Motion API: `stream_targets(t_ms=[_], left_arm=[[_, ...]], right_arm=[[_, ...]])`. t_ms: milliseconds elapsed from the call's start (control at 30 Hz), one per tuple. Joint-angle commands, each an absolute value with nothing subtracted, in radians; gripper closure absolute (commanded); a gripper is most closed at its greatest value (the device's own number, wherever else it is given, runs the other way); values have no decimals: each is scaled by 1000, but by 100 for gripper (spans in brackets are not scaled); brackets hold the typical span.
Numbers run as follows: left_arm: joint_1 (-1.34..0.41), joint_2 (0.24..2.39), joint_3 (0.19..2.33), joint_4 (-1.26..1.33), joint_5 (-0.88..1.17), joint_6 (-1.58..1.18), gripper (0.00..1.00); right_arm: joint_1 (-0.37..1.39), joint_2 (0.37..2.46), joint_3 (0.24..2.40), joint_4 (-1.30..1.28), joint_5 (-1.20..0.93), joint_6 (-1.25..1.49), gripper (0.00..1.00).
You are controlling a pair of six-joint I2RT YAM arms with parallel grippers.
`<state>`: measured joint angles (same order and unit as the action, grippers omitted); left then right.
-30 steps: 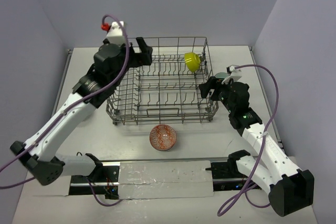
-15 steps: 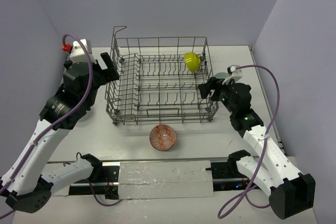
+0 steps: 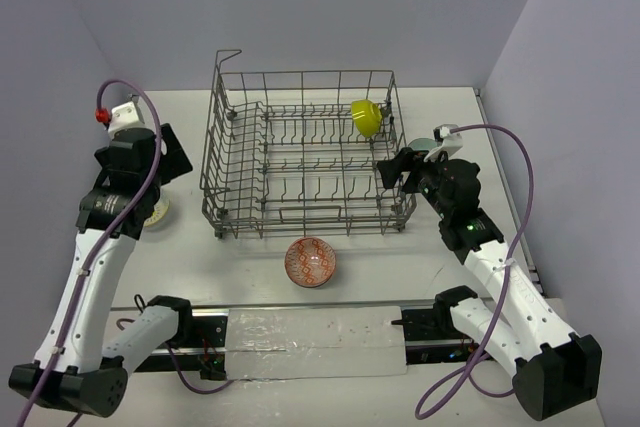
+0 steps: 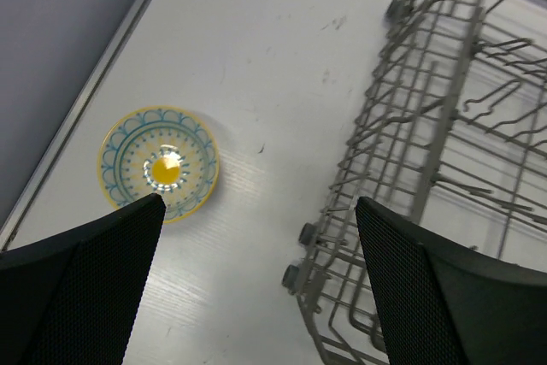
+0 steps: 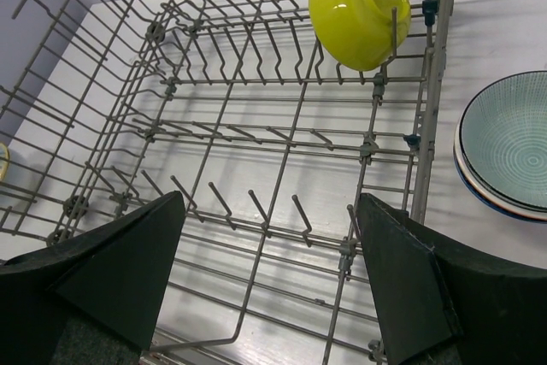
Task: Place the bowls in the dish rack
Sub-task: Pick up the bowl from the bowl.
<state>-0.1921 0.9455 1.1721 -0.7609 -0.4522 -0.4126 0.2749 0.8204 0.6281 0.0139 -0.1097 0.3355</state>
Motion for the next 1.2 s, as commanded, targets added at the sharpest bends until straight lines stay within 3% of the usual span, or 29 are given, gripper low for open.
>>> stream_targets(t_ms=[0,533,767,1167], left_arm=[[-101,942,1112,-733,-335,-396,1],[48,1081,982,-598,-224,-446,1],[51,1149,979,-592,-276,-437,1],[61,1296,1002,-588,-282,-436,8]], right_arm=[[270,813,646,41,-120,325,11],[268,810,646,37,-118,324,11],[270,799,646,31,-110,321,11],[270,781,647,23,-97,316,11]])
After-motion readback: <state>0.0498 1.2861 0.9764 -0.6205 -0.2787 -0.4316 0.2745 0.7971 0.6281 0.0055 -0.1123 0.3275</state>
